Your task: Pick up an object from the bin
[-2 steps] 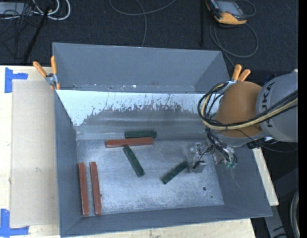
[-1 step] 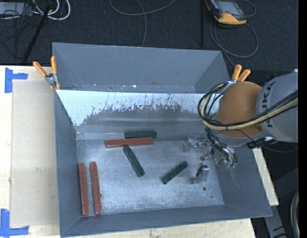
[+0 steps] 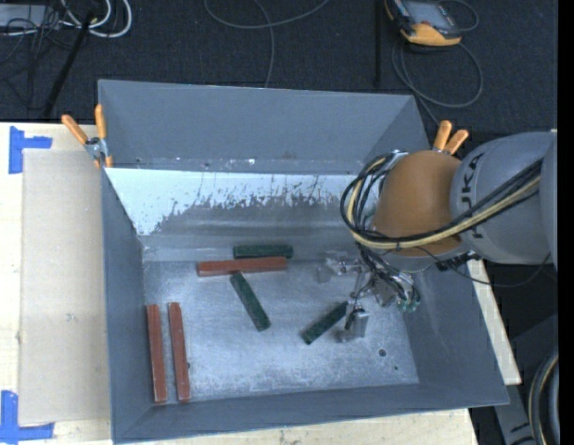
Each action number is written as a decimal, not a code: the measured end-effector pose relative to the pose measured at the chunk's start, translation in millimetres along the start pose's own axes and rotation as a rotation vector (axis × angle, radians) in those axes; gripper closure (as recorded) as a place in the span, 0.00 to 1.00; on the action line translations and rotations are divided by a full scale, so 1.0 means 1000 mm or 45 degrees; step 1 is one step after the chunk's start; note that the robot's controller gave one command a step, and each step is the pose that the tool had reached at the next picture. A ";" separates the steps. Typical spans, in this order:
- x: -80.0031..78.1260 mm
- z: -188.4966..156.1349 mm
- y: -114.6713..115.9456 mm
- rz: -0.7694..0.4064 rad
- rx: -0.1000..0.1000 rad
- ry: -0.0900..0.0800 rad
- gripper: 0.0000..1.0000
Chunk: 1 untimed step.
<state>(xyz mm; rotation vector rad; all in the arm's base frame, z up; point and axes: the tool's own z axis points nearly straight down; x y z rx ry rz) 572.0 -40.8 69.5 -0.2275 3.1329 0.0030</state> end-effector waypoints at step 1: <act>0.000 -0.001 -0.001 -0.002 0.002 0.000 1.00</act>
Offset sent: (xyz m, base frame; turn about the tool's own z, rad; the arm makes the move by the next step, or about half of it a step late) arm 0.0000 0.0000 0.0000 0.0000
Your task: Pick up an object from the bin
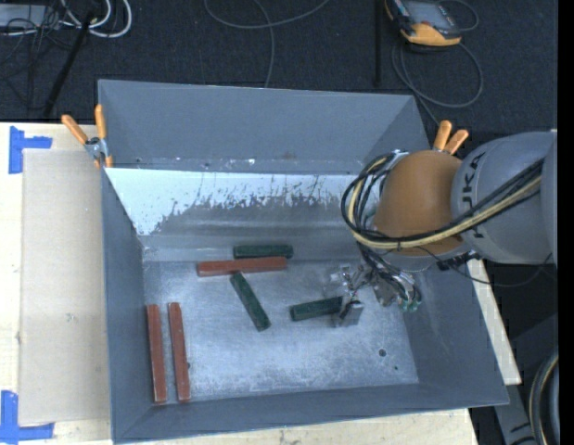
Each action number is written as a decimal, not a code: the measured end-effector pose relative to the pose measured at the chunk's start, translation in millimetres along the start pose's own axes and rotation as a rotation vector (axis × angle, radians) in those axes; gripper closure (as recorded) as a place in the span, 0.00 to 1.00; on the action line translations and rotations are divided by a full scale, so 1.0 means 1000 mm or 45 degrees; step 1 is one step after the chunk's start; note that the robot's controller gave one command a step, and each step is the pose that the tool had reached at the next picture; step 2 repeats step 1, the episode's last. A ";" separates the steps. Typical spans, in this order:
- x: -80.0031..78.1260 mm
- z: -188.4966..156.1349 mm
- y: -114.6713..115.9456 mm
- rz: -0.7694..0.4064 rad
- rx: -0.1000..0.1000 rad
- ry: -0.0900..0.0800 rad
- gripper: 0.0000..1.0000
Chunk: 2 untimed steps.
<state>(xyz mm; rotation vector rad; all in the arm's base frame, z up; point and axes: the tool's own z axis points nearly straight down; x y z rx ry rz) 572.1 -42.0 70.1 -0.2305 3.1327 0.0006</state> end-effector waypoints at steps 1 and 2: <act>-0.031 -0.187 -0.025 -0.024 0.004 -0.014 1.00; -0.031 -0.187 -0.025 -0.024 0.004 -0.014 1.00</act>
Offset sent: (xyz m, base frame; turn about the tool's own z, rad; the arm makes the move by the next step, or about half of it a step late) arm 0.0316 -0.0202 0.1825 -0.0209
